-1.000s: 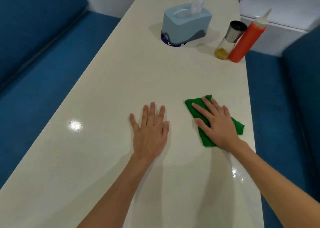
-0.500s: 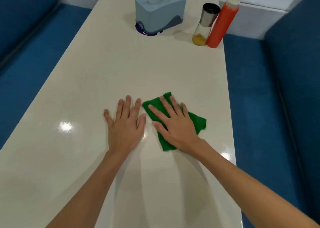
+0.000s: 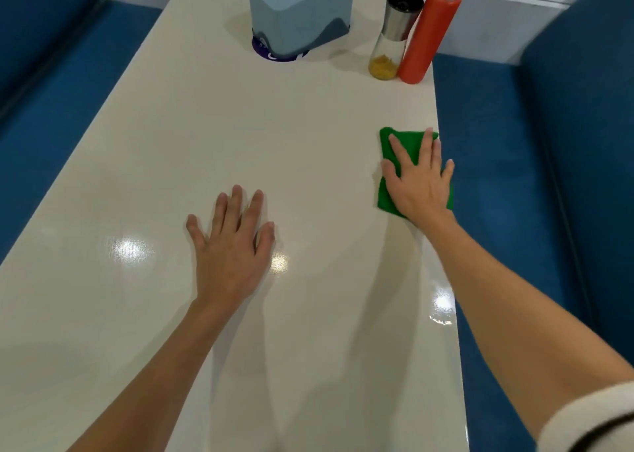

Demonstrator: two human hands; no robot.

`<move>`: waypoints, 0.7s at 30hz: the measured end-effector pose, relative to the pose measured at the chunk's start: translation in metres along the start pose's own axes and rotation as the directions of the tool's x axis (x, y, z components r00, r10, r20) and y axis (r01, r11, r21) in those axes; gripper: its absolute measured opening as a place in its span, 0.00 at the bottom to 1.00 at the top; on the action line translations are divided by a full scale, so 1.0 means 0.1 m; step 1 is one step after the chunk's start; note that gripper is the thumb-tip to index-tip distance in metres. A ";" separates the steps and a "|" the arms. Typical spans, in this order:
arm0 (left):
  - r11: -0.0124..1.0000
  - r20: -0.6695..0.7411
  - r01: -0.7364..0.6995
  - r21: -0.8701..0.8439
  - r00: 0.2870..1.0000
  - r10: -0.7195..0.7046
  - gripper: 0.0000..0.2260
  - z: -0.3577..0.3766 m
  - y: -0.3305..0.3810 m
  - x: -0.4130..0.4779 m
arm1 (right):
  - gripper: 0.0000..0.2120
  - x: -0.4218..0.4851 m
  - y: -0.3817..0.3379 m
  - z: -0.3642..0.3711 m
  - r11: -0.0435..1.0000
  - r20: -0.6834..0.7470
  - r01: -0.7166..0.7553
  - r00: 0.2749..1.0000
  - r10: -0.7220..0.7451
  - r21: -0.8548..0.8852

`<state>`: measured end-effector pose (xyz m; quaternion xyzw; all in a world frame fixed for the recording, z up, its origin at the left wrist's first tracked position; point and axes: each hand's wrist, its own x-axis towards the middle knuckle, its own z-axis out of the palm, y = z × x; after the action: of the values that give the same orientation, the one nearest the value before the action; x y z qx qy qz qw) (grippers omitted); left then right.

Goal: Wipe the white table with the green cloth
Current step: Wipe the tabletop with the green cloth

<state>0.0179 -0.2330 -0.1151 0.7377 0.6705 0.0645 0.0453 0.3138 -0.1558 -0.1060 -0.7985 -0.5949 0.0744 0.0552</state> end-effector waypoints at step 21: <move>1.000 -0.001 0.005 -0.023 1.000 -0.005 0.25 0.00 0.00 0.00 | 0.23 0.04 0.19 -0.07 0.991 0.025 0.130 0.991 -0.130 0.010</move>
<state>0.0180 -0.2335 -0.1147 0.7355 0.6715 0.0725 0.0533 0.3342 -0.1573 -0.1032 -0.7568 -0.6460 0.0831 0.0557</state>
